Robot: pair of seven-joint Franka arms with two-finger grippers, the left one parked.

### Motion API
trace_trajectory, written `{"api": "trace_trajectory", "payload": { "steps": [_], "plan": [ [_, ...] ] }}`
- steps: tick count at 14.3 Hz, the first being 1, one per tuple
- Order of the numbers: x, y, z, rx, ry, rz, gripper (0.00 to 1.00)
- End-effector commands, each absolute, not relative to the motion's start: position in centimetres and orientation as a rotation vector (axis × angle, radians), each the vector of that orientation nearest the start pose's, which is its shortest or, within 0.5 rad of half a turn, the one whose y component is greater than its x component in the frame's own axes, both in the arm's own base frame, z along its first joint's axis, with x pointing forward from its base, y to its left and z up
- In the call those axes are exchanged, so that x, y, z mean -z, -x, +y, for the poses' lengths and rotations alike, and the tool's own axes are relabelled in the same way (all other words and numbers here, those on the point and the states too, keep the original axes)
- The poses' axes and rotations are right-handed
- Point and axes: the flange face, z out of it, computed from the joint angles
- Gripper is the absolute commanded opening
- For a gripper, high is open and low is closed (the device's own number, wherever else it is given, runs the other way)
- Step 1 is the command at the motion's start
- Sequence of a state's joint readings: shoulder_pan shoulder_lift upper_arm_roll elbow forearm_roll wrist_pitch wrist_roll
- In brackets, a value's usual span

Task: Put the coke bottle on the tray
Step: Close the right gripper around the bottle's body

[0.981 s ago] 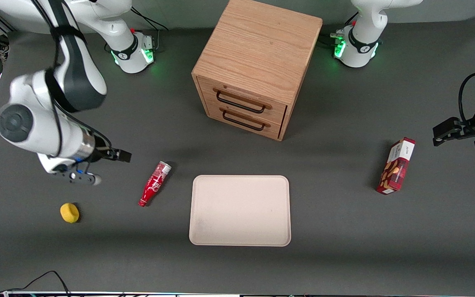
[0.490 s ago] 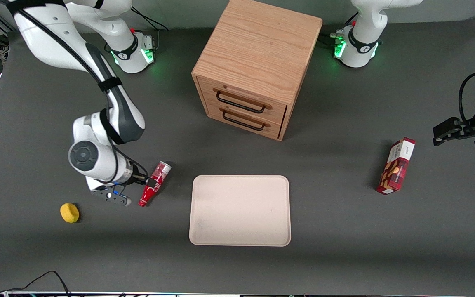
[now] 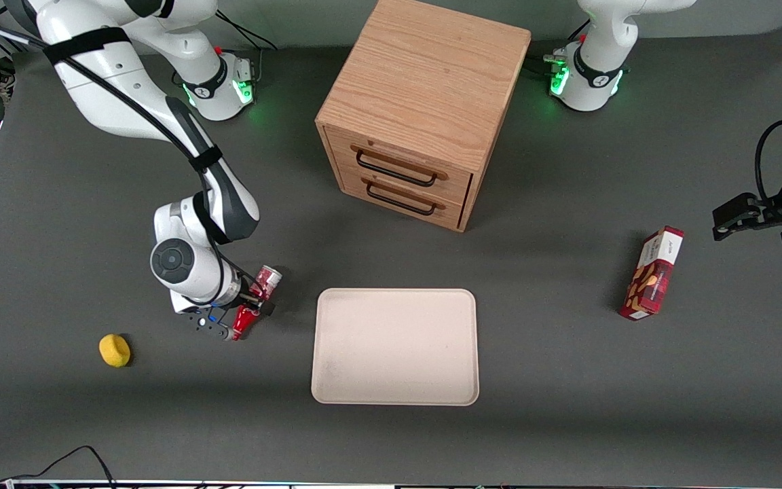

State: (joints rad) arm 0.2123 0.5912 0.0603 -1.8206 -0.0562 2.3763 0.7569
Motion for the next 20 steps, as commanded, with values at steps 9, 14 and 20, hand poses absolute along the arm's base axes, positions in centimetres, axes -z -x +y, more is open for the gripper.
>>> {"api": "trace_trajectory", "payload": {
  "steps": [9, 14, 20],
  "plan": [
    [-18.8, -61.9, 17.5, -0.037, 3.115, 0.71, 0.0],
    [-18.8, -61.8, 17.5, -0.032, 3.128, 0.699, 0.0],
    [-28.8, -61.4, 16.6, -0.091, 3.176, 0.645, 0.0]
  ]
}}
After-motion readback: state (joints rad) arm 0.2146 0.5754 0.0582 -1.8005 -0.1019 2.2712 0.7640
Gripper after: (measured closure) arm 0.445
